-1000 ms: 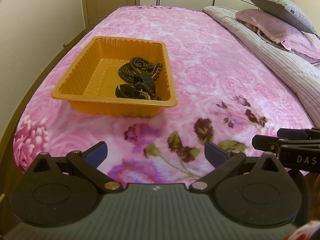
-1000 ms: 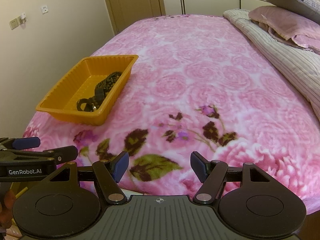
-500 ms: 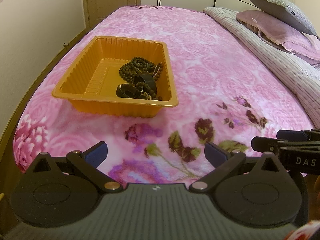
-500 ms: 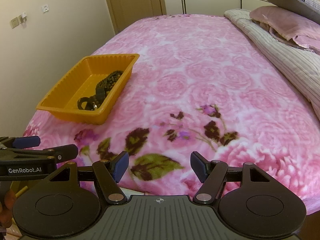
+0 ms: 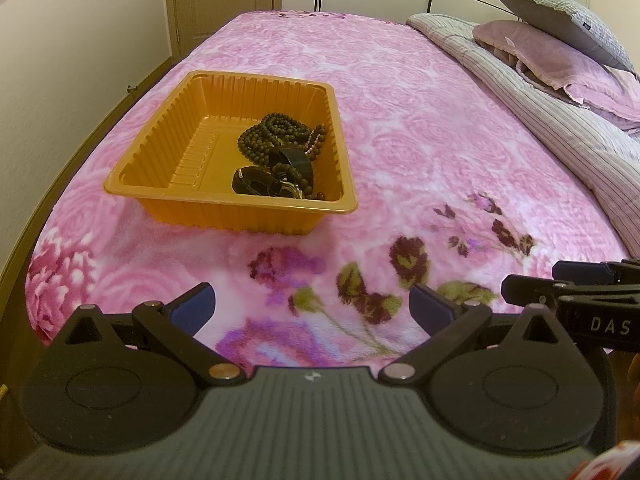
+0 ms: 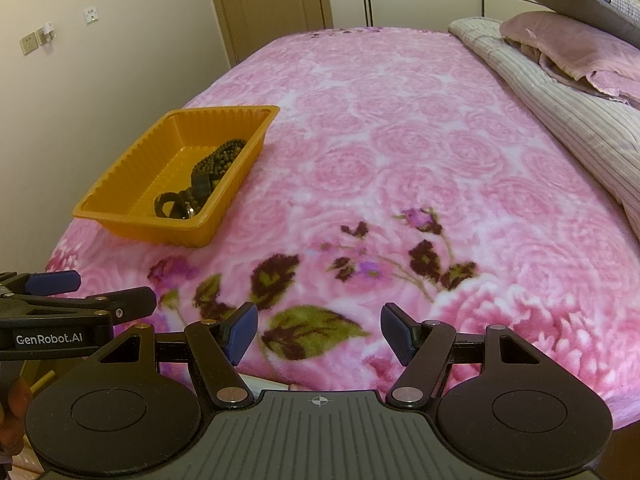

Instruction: Organize jewelry

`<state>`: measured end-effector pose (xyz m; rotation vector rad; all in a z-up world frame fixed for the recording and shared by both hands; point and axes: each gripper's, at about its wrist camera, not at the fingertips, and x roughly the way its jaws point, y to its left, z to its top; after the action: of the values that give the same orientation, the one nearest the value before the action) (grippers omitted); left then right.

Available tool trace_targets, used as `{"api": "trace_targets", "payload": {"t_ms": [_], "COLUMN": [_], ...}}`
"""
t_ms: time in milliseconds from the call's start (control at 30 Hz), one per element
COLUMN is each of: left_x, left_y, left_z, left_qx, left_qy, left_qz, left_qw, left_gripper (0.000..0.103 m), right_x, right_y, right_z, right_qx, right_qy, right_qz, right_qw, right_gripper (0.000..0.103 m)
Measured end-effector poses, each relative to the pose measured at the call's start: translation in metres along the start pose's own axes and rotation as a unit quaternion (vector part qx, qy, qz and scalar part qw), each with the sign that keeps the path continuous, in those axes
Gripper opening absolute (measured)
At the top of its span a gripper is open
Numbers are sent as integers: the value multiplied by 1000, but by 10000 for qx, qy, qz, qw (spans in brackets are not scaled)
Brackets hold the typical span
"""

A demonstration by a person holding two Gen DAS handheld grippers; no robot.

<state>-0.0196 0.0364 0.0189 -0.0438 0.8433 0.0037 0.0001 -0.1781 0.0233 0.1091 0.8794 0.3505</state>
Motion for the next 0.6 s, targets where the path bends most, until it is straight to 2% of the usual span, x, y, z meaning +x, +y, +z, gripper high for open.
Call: {"api": "trace_targets", "payload": {"t_ms": [600], "left_x": [1], "left_y": [0], "left_z": [-1], "left_qx": [-9], "left_qy": [2], "left_qz": [-13], "left_qw": [10000], "left_gripper": [103], "right_x": [0], "right_y": [0], "right_z": [0], "right_qx": [-2], "right_qy": [3], "right_qz": [8], "right_qw": [10000], "right_gripper": [68]}}
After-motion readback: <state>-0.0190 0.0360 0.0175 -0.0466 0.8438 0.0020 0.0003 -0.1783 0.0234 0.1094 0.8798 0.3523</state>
